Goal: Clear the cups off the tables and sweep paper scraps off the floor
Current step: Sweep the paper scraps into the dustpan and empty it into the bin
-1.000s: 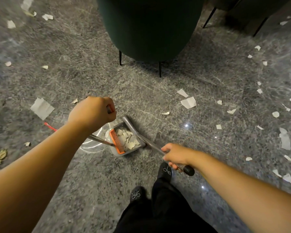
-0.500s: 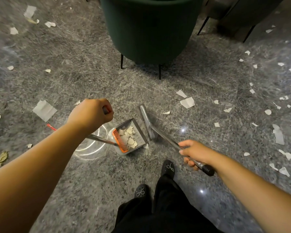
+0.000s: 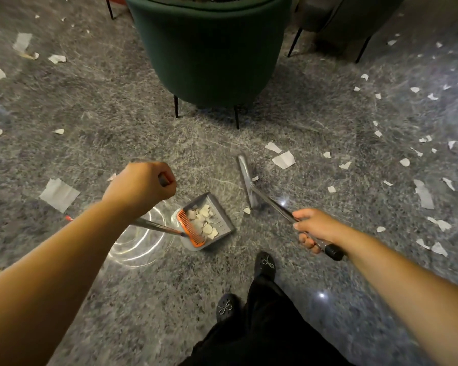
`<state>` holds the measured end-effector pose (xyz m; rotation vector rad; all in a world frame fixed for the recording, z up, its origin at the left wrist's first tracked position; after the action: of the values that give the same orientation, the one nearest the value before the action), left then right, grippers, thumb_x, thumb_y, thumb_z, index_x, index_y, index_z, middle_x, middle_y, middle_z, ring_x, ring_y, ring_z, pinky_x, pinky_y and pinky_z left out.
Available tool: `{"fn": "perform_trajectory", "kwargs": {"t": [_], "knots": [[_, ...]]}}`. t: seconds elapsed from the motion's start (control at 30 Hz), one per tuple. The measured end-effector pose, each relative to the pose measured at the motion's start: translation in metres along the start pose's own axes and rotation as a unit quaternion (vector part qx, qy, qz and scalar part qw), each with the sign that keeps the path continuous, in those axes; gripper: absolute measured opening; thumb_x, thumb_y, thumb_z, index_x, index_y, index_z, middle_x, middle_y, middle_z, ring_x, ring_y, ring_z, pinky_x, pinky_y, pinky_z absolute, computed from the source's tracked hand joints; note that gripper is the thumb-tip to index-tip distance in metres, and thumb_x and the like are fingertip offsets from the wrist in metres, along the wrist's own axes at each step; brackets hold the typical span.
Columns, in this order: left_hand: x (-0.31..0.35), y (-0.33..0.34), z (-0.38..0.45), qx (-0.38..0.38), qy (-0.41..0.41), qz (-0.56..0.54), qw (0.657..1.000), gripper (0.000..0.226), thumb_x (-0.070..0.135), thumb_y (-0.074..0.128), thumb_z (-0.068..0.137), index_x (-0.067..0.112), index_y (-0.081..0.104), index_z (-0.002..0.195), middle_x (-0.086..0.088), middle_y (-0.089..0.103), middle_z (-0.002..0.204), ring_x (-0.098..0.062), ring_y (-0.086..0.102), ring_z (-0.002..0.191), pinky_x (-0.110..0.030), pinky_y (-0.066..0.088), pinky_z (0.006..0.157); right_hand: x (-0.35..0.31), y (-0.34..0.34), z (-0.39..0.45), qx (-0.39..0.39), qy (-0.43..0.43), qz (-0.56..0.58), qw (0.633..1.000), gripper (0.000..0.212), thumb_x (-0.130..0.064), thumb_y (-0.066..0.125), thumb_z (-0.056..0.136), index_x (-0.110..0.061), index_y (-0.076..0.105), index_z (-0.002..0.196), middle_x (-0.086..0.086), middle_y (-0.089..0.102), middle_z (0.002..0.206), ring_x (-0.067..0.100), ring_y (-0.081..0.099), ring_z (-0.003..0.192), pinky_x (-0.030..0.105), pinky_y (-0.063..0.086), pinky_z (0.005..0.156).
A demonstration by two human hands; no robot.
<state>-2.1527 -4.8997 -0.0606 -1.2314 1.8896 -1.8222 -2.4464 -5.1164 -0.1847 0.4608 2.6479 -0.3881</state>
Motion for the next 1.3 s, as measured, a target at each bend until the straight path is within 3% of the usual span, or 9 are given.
{"fn": "perform_trajectory", "kwargs": {"t": [0.3,0.73,0.9,1.1,1.3], "knots": [[0.022,0.008,0.022,0.013,-0.007,-0.058,0.998,0.01,0.025,0.071,0.082,0.029,0.064,0.076,0.008,0.064,0.065,-0.01,0.059,0.065,-0.034,0.054,0.064,0.001,0.019,0.012,-0.028,0.023,0.034,0.999,0.047,-0.009,0.049,0.098,-0.019,0.036,0.142,0.01,0.049,0.062,0.01,0.041,0.034,0.018,0.036,0.036],[0.04,0.016,0.031,0.027,-0.01,-0.092,0.995,0.003,0.026,0.07,0.085,0.025,0.068,0.084,0.01,0.063,0.068,-0.008,0.059,0.065,-0.033,0.055,0.064,-0.011,0.045,-0.02,-0.076,-0.006,0.035,0.996,0.044,-0.011,0.05,0.098,-0.024,0.04,0.139,0.008,0.051,0.063,0.009,0.043,0.035,0.019,0.036,0.038],[0.03,0.001,0.03,0.041,-0.008,-0.074,0.996,0.007,0.028,0.072,0.084,0.028,0.066,0.08,0.01,0.063,0.068,-0.01,0.06,0.067,-0.037,0.056,0.066,-0.02,0.035,-0.027,-0.045,-0.013,0.072,0.996,0.041,-0.01,0.049,0.098,-0.022,0.042,0.137,0.01,0.048,0.062,0.01,0.04,0.032,0.017,0.035,0.036],[0.013,-0.011,0.034,0.053,-0.017,-0.054,0.997,0.007,0.03,0.072,0.082,0.03,0.065,0.08,0.012,0.061,0.068,-0.005,0.056,0.065,-0.029,0.049,0.059,-0.028,0.008,-0.029,0.008,-0.031,0.093,0.995,0.041,-0.009,0.049,0.099,-0.021,0.042,0.138,0.01,0.047,0.062,0.011,0.039,0.032,0.018,0.034,0.035],[0.013,-0.01,0.05,0.028,-0.011,-0.025,0.999,0.014,0.031,0.072,0.082,0.036,0.061,0.076,0.013,0.06,0.068,-0.005,0.055,0.064,-0.031,0.05,0.06,-0.029,-0.038,-0.004,0.052,-0.024,0.109,0.992,0.046,-0.007,0.048,0.099,-0.019,0.038,0.142,0.01,0.046,0.061,0.011,0.038,0.032,0.017,0.032,0.035]]}}
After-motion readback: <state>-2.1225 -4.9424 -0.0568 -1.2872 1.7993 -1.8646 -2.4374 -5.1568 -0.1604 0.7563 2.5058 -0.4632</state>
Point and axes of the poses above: each hand's wrist, its own z-axis towards the middle knuckle, its own y-axis out of the palm, x = y × z, the point moved 7 cm from there along z, towards the middle knuckle
